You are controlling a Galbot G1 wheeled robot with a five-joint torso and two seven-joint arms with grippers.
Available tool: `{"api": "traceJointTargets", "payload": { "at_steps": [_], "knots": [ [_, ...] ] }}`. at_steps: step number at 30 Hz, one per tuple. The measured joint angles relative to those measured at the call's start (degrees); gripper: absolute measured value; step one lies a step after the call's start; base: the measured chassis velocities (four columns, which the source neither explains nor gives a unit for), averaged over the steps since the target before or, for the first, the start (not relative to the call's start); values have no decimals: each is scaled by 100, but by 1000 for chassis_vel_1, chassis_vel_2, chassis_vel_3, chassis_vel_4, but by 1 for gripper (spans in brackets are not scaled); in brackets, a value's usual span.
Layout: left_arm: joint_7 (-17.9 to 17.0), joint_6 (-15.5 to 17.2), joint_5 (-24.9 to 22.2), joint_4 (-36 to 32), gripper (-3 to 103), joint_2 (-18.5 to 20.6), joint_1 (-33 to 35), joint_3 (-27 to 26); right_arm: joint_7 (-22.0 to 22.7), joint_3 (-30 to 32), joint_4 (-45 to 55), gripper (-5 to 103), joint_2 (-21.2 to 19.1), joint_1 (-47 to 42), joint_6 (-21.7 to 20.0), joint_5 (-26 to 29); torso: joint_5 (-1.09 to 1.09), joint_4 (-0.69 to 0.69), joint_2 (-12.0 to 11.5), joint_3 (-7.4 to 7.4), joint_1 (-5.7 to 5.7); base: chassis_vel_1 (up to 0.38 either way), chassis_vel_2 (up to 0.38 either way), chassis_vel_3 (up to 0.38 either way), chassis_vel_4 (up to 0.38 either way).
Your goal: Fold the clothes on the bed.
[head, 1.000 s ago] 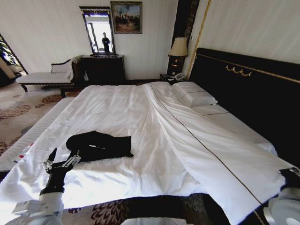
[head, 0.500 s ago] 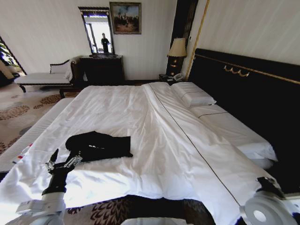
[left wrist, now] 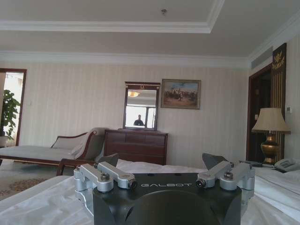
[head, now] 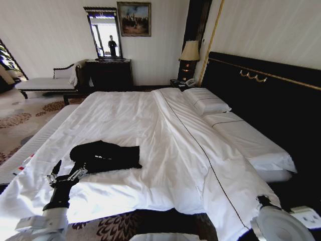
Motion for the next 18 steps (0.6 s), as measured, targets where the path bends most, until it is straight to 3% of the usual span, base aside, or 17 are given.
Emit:
{"api": "traceJointTargets", "payload": {
  "at_steps": [5,7,8,9,10,11,14,15,16,18],
  "knots": [
    [1,-13,20,-73,100,-5,83,-38,-47,514,2,73,-209,130,-165,-49,2,0,0,0,0,0,0,0,0],
    [0,-15,20,-79,100,-5,89,-46,-111,565,2,73,-248,194,-172,-167,2,1,0,0,0,0,0,0,0],
    [-1,-16,21,-109,100,-4,107,-58,-417,621,0,84,-332,319,-168,-524,2,2,0,0,0,0,0,0,0],
    [-1,-17,25,-118,100,-4,115,-58,-559,624,0,84,-365,355,-151,-641,2,1,0,0,0,0,0,0,0],
    [-1,-18,37,-139,100,-5,133,-58,-926,610,-51,94,-465,460,-66,-908,1,0,0,0,0,0,0,0,0],
    [-1,-18,37,-139,100,-5,133,-58,-926,610,-51,94,-465,460,-66,-908,1,0,0,0,0,0,0,0,0],
    [-2,-18,53,-178,100,-6,156,-50,-2222,367,-697,99,-775,723,434,-1672,1,1,0,0,0,0,0,0,0],
    [-3,-18,55,-194,100,-9,162,-46,-2941,192,-1059,99,-917,857,836,-2056,4,1,0,0,0,0,0,0,0],
    [-3,-18,55,-194,100,-9,162,-46,-2941,192,-1059,99,-917,857,836,-2056,4,1,0,0,0,0,0,0,0],
    [-4,-15,55,-229,100,-10,182,-33,-4269,-98,-1686,100,-1143,1065,1637,-2742,3,3,-1,1,0,0,0,0,0]
  ]
}}
